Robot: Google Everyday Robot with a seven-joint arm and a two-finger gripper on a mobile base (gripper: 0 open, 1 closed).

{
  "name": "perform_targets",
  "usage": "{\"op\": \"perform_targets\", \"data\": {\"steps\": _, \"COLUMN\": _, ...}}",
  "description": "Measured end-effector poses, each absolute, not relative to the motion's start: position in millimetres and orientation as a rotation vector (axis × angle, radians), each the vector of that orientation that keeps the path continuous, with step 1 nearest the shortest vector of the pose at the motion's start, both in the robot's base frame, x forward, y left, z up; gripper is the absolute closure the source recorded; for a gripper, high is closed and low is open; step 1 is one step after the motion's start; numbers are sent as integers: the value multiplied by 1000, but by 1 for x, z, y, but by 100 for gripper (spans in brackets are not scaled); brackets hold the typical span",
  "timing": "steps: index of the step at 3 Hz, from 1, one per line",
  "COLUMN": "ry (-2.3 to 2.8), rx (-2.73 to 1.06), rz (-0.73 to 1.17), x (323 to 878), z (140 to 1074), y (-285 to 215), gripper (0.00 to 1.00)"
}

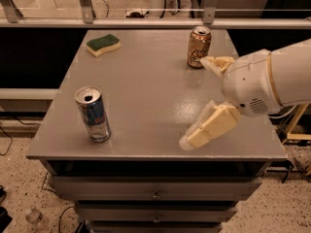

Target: Move redbull can near sponge

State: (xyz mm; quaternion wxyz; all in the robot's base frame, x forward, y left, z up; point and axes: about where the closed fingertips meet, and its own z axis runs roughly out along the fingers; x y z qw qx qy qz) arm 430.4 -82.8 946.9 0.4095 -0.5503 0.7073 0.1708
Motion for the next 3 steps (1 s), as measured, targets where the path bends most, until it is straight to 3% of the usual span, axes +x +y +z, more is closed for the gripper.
{"op": "perform_targets", "data": {"steps": 3, "ry": 1517, "rx": -1321, "rz": 595, "x": 428, "z": 963, "y": 0, "gripper": 0}}
